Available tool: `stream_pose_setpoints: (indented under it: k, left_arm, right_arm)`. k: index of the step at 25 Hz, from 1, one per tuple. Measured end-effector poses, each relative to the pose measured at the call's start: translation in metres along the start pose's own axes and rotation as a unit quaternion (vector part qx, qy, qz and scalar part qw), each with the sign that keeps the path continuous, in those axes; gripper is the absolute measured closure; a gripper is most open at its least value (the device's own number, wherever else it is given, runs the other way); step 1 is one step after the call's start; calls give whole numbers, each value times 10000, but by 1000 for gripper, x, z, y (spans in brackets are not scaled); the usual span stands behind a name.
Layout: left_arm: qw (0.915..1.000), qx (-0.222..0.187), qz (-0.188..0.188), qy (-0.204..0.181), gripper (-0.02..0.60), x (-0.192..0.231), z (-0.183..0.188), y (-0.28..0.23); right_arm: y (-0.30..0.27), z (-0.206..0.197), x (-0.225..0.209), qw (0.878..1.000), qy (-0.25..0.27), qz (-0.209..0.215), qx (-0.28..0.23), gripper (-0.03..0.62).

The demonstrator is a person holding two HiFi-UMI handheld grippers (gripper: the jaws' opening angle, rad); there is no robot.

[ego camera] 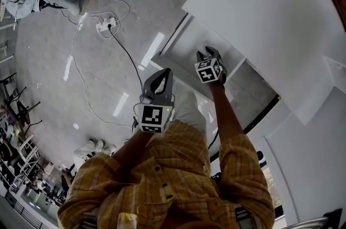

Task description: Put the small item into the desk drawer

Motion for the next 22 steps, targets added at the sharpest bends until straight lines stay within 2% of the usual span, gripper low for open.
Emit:
stream_pose_setpoints:
  k: [6, 15, 20, 22]
  left_arm:
    - [10000, 61, 41, 57, 580, 2, -3, 1]
    - [9999, 89, 105, 104, 580, 4, -5, 0]
    - [9998, 93, 117, 99, 580, 6, -8, 1]
    - [9999, 94, 96, 109, 580, 6, -9, 1]
  right_arm:
    - [-15, -10, -5, 9995, 86, -2, 297, 430]
    - [-29, -19, -7, 9978, 421, -48, 520, 428]
    - [-34, -23, -6, 9971, 436, -24, 621, 425]
    - [-35, -25, -4, 9972, 359, 48, 661, 392]
Point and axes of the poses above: the fingertips, and each gripper's own axes: y backward along the fingers, x to its left, z out of its top, the point moved 3 cm from there along y, backward along the fingers, and after that the axes turned 11 degrees about -y, right-handed, at the moved point
